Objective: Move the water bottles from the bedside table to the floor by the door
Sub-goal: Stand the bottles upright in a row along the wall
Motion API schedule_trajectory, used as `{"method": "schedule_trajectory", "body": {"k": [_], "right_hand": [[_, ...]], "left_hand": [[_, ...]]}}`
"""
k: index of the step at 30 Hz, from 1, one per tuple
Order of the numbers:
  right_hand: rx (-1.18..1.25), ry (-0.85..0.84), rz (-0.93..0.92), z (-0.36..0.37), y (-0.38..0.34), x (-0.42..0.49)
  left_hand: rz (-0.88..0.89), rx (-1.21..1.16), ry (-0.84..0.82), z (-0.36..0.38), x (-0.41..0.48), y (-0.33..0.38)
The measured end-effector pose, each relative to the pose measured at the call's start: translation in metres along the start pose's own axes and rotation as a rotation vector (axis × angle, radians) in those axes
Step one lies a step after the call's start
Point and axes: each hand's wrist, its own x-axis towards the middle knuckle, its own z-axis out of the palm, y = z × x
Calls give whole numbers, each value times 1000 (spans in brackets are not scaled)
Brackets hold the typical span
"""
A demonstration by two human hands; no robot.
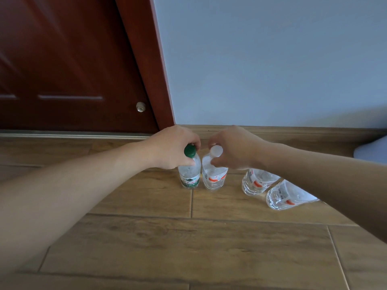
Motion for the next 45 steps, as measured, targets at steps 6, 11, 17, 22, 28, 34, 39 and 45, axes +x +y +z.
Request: {"method": "schedule_trajectory", "body": {"k": [6,11,17,22,28,34,39,45], "right_hand": [[8,16,42,1,1,-2],[4,21,61,3,3,-5],[21,4,46,7,3,-8],[42,5,68,9,7,-10],[127,58,132,4,8,3],[166,128,145,-6,11,25],[227,162,172,-14,13,44],[272,215,199,-20,17,64]], "left_hand": [[16,-19,5,2,2,-1],[15,-10,6,4,2,-3],[12,-8,31,6,2,-1],[-18,-7,29,4,1,-1],[-97,-62,60,-1,3,-3],[-137,-105,123,-15,12,-14],[-124,-129,194,-24,21,-25],[-131,-130,274,-26,36,-40]]}}
